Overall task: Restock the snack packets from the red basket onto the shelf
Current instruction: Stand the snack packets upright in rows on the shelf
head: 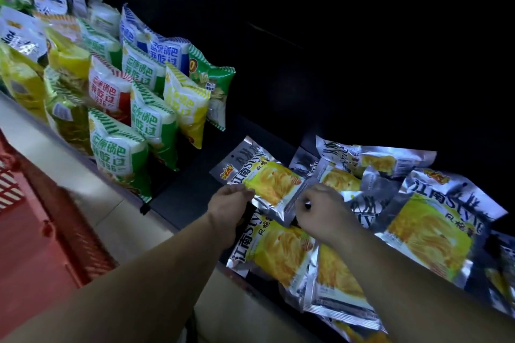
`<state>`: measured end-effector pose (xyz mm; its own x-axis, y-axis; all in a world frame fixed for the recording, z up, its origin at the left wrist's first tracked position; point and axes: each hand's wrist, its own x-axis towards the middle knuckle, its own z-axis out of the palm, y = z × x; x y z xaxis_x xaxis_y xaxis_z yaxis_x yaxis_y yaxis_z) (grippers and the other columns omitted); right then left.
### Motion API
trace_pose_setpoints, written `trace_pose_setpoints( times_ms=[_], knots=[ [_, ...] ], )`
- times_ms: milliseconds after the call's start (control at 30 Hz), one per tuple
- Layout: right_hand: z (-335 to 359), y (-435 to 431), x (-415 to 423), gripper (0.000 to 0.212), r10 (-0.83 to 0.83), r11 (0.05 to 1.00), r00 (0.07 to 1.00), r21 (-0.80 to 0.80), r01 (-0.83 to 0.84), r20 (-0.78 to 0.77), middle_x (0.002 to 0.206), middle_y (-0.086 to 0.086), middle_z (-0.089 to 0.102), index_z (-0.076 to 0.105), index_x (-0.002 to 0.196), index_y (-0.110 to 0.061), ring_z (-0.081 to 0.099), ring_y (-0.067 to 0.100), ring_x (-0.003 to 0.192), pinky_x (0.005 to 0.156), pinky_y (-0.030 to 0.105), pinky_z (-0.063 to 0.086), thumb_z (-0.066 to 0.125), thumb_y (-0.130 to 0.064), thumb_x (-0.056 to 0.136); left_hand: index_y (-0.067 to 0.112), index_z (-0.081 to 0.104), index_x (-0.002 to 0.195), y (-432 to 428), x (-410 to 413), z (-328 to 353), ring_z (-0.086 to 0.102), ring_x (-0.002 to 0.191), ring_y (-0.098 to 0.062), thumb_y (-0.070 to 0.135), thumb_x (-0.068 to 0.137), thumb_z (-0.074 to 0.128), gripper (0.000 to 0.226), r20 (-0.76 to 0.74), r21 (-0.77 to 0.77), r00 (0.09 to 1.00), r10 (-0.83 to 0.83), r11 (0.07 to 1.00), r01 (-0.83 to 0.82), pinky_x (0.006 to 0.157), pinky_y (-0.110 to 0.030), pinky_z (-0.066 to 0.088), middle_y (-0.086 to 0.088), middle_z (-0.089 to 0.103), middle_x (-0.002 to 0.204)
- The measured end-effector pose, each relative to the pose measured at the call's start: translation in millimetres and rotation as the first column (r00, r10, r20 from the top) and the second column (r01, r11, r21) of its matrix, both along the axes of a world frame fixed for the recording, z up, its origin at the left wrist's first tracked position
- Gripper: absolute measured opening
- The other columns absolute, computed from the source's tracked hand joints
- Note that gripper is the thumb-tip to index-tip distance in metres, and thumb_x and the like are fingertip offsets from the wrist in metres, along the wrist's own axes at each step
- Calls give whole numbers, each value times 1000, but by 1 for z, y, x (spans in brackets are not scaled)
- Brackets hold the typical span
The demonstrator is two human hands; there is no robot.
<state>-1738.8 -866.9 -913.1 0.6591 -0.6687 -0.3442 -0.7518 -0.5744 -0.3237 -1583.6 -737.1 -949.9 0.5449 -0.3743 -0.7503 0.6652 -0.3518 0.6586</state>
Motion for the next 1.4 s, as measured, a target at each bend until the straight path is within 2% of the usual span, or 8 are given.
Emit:
trace_pose_setpoints(
  times_ms=[167,467,633,833,1000,1100,1200,1400],
  knots=[
    [6,-1,8,20,-87,993,995,81,83,50,106,-3,58,67,96,-23,54,24,106,94,42,50,49,-31,95,12,75,98,-16,-5,9,75,88,-36,11,86,81,14,-41,-148,994,100,983,-105,87,-55,61,-15,76,92],
    [22,-2,6,23,29,969,998,245,-40,47,94,-11,66,76,97,-25,58,9,106,103,41,49,57,-37,96,12,62,101,-32,10,31,78,80,-24,-5,73,86,40,-6,-192,958,288,940,-284,69,-38,65,-12,76,94],
    [51,-10,38,48,-384,912,823,310,268,418,126,-13,59,57,129,-33,58,15,117,97,37,49,77,-45,87,15,59,79,-15,36,56,61,63,-21,-14,88,63,31,167,-299,983,81,954,-28,51,-28,51,-6,66,77],
    [74,9,73,76,-613,713,705,636,297,357,146,4,54,48,146,-19,57,22,115,93,35,48,85,-39,82,-9,59,118,9,39,75,65,82,-30,-11,95,58,23,201,-382,979,-31,918,107,59,-33,59,-20,69,102],
    [69,14,69,65,-627,758,643,532,377,438,150,7,51,49,146,-14,54,29,129,93,31,40,78,-31,91,12,70,105,25,30,51,71,86,-20,13,89,72,17,601,245,768,-223,965,88,69,-19,52,-1,69,89],
    [69,9,68,64,-652,750,590,519,410,476,158,5,43,42,152,-15,46,29,141,100,32,38,69,-31,97,13,73,92,40,7,32,70,88,-23,46,87,72,33,354,567,534,-768,630,531,72,-27,53,-3,73,88],
    [65,-1,67,53,-693,717,549,530,453,467,153,7,47,44,149,-14,49,29,135,94,29,37,63,-27,101,14,69,86,44,-11,22,64,78,-18,51,83,74,38,204,549,399,-894,442,710,66,-27,49,-1,70,87],
    [56,-6,64,27,-722,691,502,546,474,477,118,12,63,52,111,-11,63,32,104,80,34,49,67,-28,97,14,73,86,42,-13,23,59,65,-9,30,81,85,21,204,343,549,-811,584,735,55,-18,48,1,69,80]
  ],
)
